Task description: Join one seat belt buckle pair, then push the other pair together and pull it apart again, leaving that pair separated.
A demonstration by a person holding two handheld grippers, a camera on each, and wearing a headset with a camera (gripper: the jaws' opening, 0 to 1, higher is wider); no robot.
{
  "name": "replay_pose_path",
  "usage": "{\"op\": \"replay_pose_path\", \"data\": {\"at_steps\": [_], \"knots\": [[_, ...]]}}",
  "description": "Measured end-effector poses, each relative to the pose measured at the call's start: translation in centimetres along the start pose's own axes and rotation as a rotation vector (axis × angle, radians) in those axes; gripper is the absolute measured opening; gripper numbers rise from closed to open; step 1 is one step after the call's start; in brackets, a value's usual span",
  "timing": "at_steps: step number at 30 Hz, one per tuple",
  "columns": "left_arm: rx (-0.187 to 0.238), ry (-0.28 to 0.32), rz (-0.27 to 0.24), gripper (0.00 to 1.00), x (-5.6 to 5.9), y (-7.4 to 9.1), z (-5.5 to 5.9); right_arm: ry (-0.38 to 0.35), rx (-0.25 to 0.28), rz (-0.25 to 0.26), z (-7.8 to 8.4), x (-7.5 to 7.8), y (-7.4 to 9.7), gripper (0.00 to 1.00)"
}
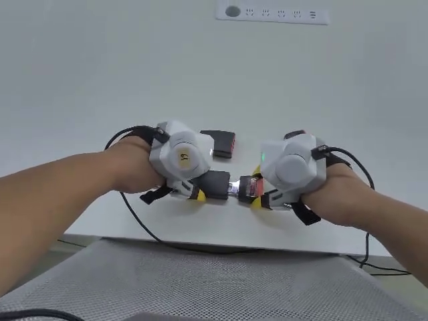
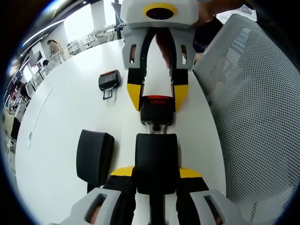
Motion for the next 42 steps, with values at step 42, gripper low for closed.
{"op": "replay_pose_path", "data": {"at_steps": [42], "knots": [[-0.025,-0.013,0.01,0.34,0.0,-0.2,0.0,-0.011,-0.035,0.008,7.9,-0.3,4.0,0.33]]}}
Point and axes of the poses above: the centre of the closed fingertips' face, and the gripper's own axes: y roughly backward along the fingers, x roughly to its right, z roughly out of its underside, the point moved 4 cm from there along y, roughly backward along the fingers, and after that the axes turned 2 degrees about -z, right-handed, at the moved point
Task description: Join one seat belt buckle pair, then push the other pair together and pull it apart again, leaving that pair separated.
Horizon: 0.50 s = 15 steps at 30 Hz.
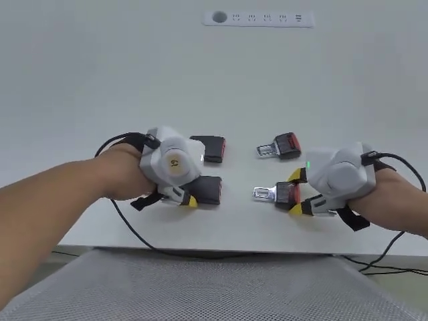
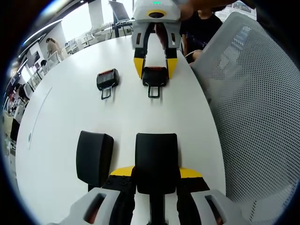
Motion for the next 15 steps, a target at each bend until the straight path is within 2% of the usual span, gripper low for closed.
{"op": "replay_pose_path", "data": {"at_steps": [15], "knots": [[0.007,0.016,-0.005,0.35,0.01,0.12,0.15,0.021,-0.022,-0.012,0.45,0.07,0.32,0.33]]}}
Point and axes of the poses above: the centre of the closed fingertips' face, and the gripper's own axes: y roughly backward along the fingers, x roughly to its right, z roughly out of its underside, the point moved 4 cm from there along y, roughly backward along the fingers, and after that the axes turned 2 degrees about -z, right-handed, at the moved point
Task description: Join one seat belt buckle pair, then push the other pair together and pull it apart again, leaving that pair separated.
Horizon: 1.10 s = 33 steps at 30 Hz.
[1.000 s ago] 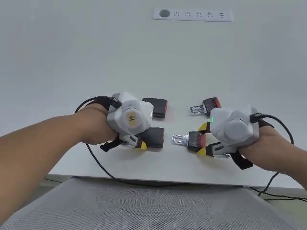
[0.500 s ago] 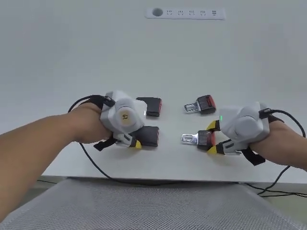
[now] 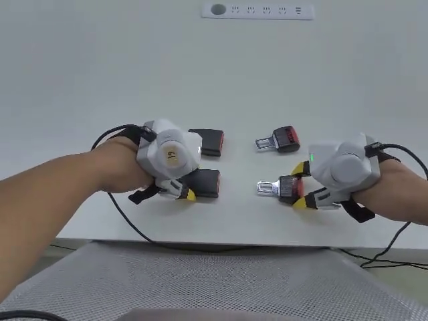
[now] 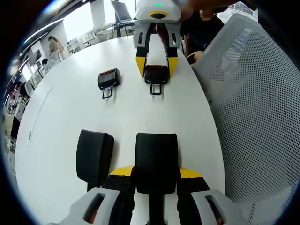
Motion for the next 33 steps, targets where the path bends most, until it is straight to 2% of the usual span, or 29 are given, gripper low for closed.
{"op": "replay_pose_path", "data": {"at_steps": [3,4,5,6,7,8,12,15,17,24,25,28,33], "knots": [[0.0,0.001,-0.002,0.35,0.0,0.0,0.0,0.002,-0.005,-0.001,0.2,0.1,0.1,0.34],[0.0,0.002,-0.002,0.35,0.0,0.0,0.0,0.005,-0.013,0.009,0.2,0.1,0.1,0.34],[0.001,0.002,-0.002,0.35,0.0,0.0,0.0,0.038,-0.026,0.044,0.1,0.4,0.3,0.36],[0.005,0.006,-0.001,0.35,0.0,0.0,0.1,0.054,-0.024,0.049,-0.1,0.4,0.3,0.37],[0.01,0.008,-0.002,0.35,0.0,0.0,0.1,0.028,-0.009,0.024,-0.4,0.0,0.4,0.36],[0.016,0.01,-0.002,0.36,-0.1,0.0,0.1,0.024,-0.006,0.02,-0.5,-0.1,0.4,0.36],[0.016,0.008,-0.001,0.38,0.1,0.0,0.1,0.028,-0.004,0.021,-0.7,0.1,0.5,0.37],[0.004,0.007,-0.009,0.44,0.1,0.1,0.1,0.018,0.005,0.025,-0.8,0.5,0.7,0.37],[0.028,0.029,-0.007,0.44,0.1,0.5,-0.3,0.012,0.016,0.028,-1.0,0.6,1.0,0.37],[0.086,0.046,-0.048,0.45,-1.1,3.0,-2.2,-0.005,0.069,0.045,-2.8,1.2,2.8,0.37],[0.093,0.04,-0.067,0.45,-1.5,3.3,-2.4,-0.004,0.075,0.049,-3.0,1.5,2.9,0.37],[0.12,0.068,-0.085,0.46,-2.6,3.7,-2.8,-0.001,0.076,0.065,-3.2,2.5,3.1,0.37],[0.121,0.077,-0.104,0.46,-3.8,3.6,-2.6,0.005,0.072,0.087,-3.2,4.1,3.3,0.36]]}}
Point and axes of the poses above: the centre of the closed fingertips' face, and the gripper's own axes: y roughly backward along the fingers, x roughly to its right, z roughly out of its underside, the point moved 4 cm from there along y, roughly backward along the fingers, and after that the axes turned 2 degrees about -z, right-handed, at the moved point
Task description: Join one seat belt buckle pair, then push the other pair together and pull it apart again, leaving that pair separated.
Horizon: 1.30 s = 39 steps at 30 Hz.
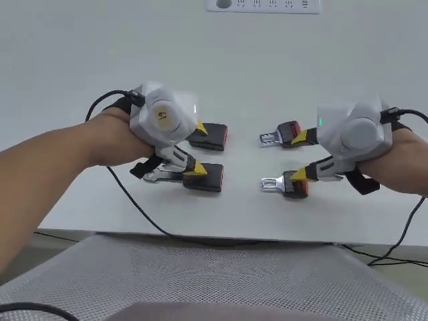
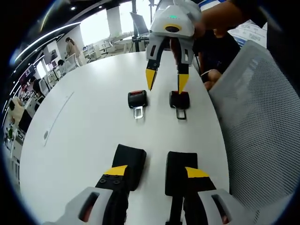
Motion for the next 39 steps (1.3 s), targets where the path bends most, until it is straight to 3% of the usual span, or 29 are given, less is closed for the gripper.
{"op": "replay_pose_path", "data": {"at_steps": [12,16,22,32,39], "knots": [[-0.016,-0.012,-0.03,0.51,-2.6,-0.8,0.6,0.034,-0.04,0.052,0.5,4.0,-0.1,0.35],[-0.016,-0.02,-0.025,0.49,-3.2,-1.0,0.6,0.044,-0.055,0.045,0.8,5.1,-0.7,0.35],[-0.038,-0.037,-0.012,0.47,-4.2,-1.6,1.2,0.062,-0.077,0.029,0.9,5.8,-1.5,0.35],[-0.072,-0.058,0.029,0.41,-4.4,-2.7,2.3,0.082,-0.115,-0.016,1.8,6.3,-3.1,0.34],[-0.085,-0.058,0.02,0.38,-4.9,-2.9,2.6,0.088,-0.117,-0.025,2.0,6.4,-3.1,0.32]]}}
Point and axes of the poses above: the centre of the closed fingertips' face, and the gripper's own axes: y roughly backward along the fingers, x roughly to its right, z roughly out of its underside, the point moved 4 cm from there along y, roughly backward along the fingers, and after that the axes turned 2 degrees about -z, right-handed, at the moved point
